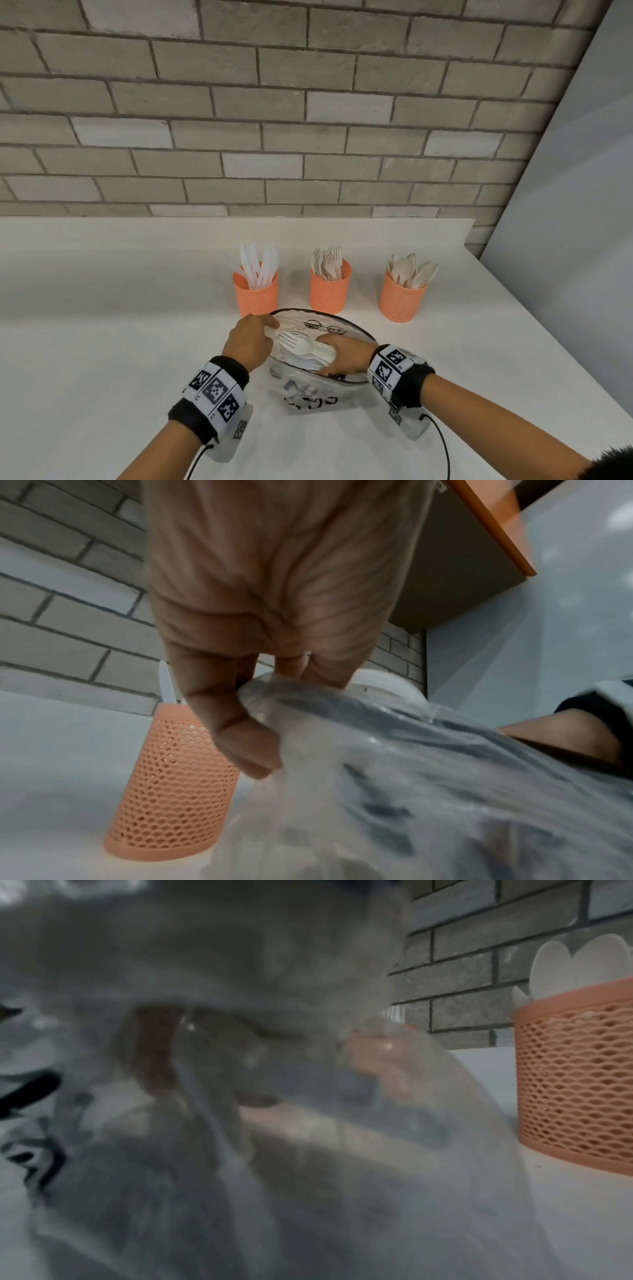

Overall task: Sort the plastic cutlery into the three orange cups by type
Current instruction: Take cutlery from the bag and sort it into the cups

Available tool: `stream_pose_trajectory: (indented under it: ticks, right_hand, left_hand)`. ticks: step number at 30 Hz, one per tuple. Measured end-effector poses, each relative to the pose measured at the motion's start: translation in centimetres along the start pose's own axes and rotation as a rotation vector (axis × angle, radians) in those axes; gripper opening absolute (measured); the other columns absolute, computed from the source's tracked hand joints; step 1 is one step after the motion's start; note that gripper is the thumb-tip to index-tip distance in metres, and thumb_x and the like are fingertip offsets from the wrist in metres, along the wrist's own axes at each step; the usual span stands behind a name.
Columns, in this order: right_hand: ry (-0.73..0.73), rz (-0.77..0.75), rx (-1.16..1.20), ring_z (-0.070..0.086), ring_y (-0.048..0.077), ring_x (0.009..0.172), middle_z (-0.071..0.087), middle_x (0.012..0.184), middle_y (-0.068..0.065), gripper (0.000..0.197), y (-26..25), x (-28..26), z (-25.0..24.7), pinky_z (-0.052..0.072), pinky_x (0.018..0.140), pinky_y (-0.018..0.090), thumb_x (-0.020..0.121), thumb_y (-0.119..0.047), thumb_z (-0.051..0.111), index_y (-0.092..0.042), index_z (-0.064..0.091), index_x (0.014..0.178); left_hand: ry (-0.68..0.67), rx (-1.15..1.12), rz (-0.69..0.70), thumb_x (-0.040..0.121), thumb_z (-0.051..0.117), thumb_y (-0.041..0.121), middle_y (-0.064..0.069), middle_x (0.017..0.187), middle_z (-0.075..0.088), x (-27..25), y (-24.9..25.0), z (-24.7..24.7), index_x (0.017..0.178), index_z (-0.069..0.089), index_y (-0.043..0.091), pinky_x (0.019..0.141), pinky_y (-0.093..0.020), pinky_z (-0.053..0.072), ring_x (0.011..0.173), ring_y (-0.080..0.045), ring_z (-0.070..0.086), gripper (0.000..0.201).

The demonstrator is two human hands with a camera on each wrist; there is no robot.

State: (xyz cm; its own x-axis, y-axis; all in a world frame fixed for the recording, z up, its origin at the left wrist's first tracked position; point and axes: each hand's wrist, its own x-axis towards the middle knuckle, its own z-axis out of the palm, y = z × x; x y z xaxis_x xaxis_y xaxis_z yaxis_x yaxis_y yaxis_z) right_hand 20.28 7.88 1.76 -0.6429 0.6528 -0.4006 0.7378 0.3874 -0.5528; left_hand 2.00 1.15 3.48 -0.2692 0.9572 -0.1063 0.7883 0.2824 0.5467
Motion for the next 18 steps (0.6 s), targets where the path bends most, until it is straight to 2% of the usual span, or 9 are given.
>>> stream_pose_trajectory:
  ticks: [4,5,7,8,12,13,15,16,18]
  right_hand:
    - [0.036,-0.046,0.035,0.048,0.022,0.123,0.052,0.134,0.006,0.062,-0.2,-0.5,-0.2,0.037,0.103,0.025,0.082,-0.024,0.07,-0.008,0.043,0.135]
    - [0.039,-0.051,0.057,0.051,0.021,0.118,0.055,0.13,0.007,0.059,-0.3,-0.7,-0.3,0.04,0.099,0.025,0.081,-0.022,0.07,-0.008,0.045,0.133]
    - [0.056,-0.064,0.104,0.052,0.017,0.103,0.059,0.116,0.007,0.049,-0.6,-1.1,-0.4,0.042,0.08,0.019,0.082,-0.015,0.068,-0.006,0.05,0.127]
    - [0.081,-0.082,0.134,0.052,0.016,0.098,0.059,0.11,0.007,0.044,-0.7,-1.1,-0.3,0.041,0.074,0.017,0.083,-0.012,0.066,-0.006,0.051,0.125]
    - [0.177,-0.126,0.211,0.052,0.012,0.094,0.062,0.116,0.01,0.044,-1.0,-1.2,-0.2,0.039,0.08,0.019,0.086,-0.015,0.064,-0.009,0.049,0.126]
    - [0.184,-0.139,0.231,0.055,0.013,0.089,0.066,0.109,0.008,0.04,-1.1,-1.3,-0.2,0.041,0.077,0.02,0.086,-0.015,0.064,-0.011,0.05,0.123]
    - [0.197,-0.177,0.325,0.059,0.012,0.062,0.069,0.073,-0.007,0.019,-1.3,-1.5,-0.5,0.046,0.063,0.017,0.087,-0.014,0.063,-0.018,0.053,0.102]
    - [0.207,-0.195,0.397,0.056,0.007,0.047,0.064,0.055,-0.011,0.014,-1.4,-1.6,-0.7,0.047,0.055,0.016,0.087,-0.013,0.063,-0.02,0.052,0.091]
    - [0.27,-0.202,0.567,0.047,0.004,0.033,0.053,0.04,-0.009,0.013,-1.7,-1.6,-1.4,0.045,0.043,0.017,0.088,-0.01,0.062,-0.018,0.053,0.082]
  left_hand:
    - [-0.003,0.017,0.009,0.09,0.047,0.006,-0.012,0.123,0.058,0.0,-0.1,0.2,0.121,0.057,0.016,0.091,-0.03,0.041,0.109,-0.029,0.056,0.034]
    - [-0.03,0.03,0.004,0.09,0.048,0.007,-0.012,0.124,0.057,-0.1,-0.1,0.2,0.122,0.056,0.017,0.091,-0.029,0.041,0.11,-0.028,0.056,0.034]
    - [-0.08,0.039,-0.017,0.089,0.049,0.008,-0.011,0.125,0.057,-0.2,-0.2,0.4,0.124,0.055,0.018,0.09,-0.028,0.043,0.109,-0.029,0.058,0.036]
    - [-0.092,0.033,-0.021,0.089,0.049,0.008,-0.011,0.125,0.058,-0.2,-0.3,0.4,0.124,0.055,0.018,0.089,-0.028,0.044,0.108,-0.029,0.059,0.037]
    - [-0.04,0.034,-0.009,0.09,0.048,0.008,-0.011,0.13,0.054,-0.1,0.0,0.6,0.129,0.052,0.015,0.095,-0.031,0.042,0.115,-0.029,0.055,0.04]
    - [-0.03,0.047,-0.008,0.09,0.048,0.009,-0.012,0.131,0.053,-0.1,0.1,0.8,0.13,0.051,0.015,0.096,-0.031,0.04,0.117,-0.029,0.053,0.041]
    - [-0.029,0.067,-0.008,0.091,0.047,0.009,-0.013,0.131,0.051,-0.1,0.2,1.1,0.131,0.05,0.015,0.096,-0.032,0.04,0.116,-0.029,0.053,0.041]
    - [-0.04,0.065,-0.009,0.091,0.046,0.009,-0.013,0.131,0.052,-0.1,0.1,1.1,0.131,0.05,0.015,0.095,-0.031,0.042,0.113,-0.029,0.055,0.041]
    - [-0.071,0.052,-0.007,0.091,0.047,0.009,-0.013,0.127,0.054,-0.1,0.0,0.8,0.127,0.053,0.015,0.088,-0.031,0.047,0.1,-0.03,0.061,0.037]
